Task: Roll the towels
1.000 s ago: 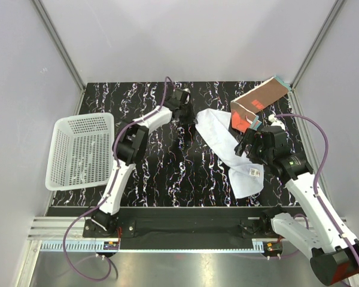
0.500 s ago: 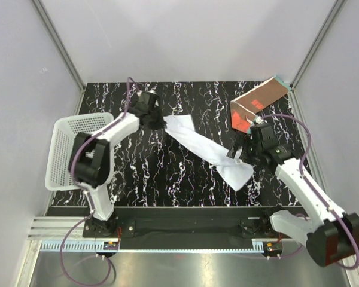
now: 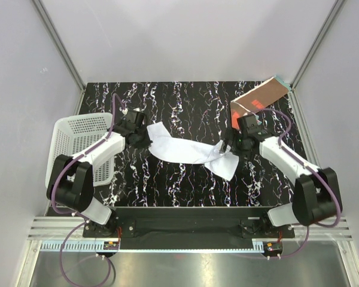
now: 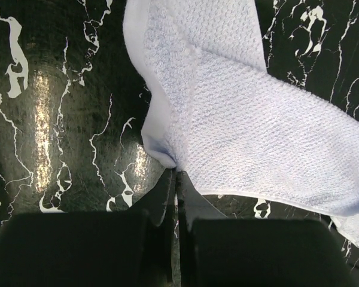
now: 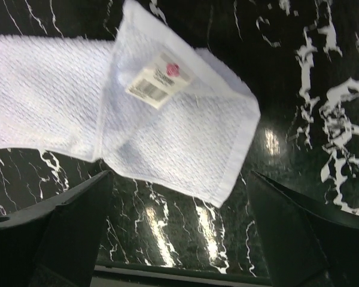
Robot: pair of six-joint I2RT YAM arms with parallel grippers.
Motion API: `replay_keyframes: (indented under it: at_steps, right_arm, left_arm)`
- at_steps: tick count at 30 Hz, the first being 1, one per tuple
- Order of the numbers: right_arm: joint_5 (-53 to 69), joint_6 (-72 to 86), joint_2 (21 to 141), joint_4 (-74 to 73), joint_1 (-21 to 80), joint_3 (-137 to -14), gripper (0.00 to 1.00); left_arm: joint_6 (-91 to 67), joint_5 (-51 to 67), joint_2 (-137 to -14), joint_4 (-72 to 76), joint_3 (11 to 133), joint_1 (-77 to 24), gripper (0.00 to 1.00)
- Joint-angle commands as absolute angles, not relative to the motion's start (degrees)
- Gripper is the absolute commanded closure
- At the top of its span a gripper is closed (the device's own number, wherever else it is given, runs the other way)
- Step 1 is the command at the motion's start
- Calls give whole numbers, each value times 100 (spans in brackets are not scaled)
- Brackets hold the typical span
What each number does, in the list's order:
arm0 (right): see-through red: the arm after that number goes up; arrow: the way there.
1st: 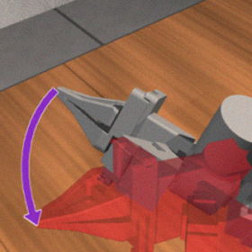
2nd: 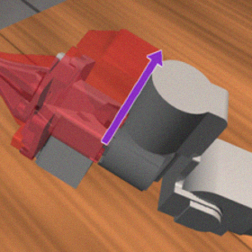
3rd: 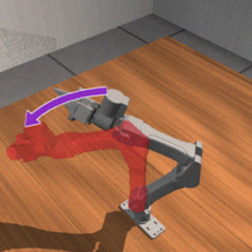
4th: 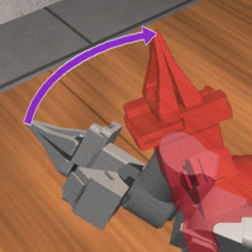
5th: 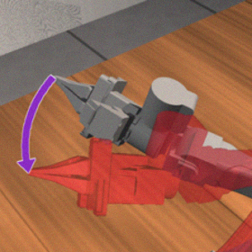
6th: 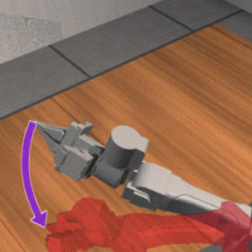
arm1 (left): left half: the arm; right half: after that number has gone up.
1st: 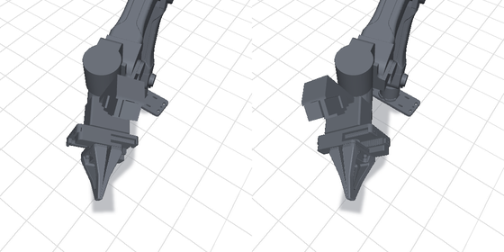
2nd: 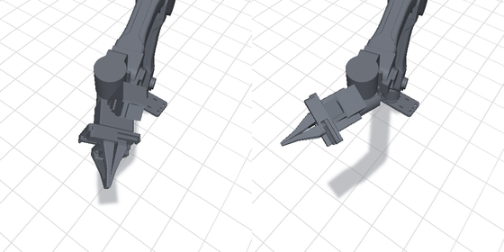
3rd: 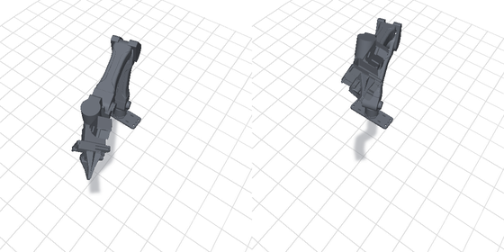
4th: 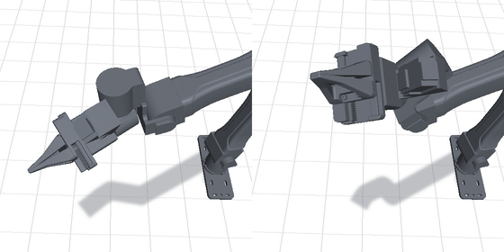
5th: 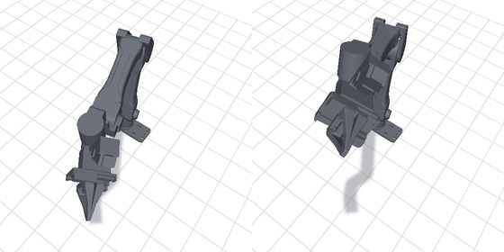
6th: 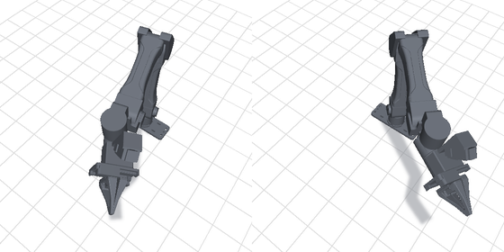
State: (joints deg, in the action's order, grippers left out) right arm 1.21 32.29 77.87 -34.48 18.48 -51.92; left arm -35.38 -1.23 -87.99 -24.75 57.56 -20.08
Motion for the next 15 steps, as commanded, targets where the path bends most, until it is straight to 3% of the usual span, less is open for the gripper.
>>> replay_keyframes:
  at_steps: [1,7,15]
  right_arm:
    - [36,2972,8408,-3041,1846,-5914,0]
    - [-377,2523,9561,-3260,1846,-7021,2]
    - [-606,2329,10678,-3410,1854,-7848,17]
  left_arm:
    - [-3428,-35,-8701,-2294,5827,-2013,100]
    - [-3393,-35,-8710,-2268,5836,-2013,100]
    - [-3384,167,-8736,-2189,5774,-2013,100]
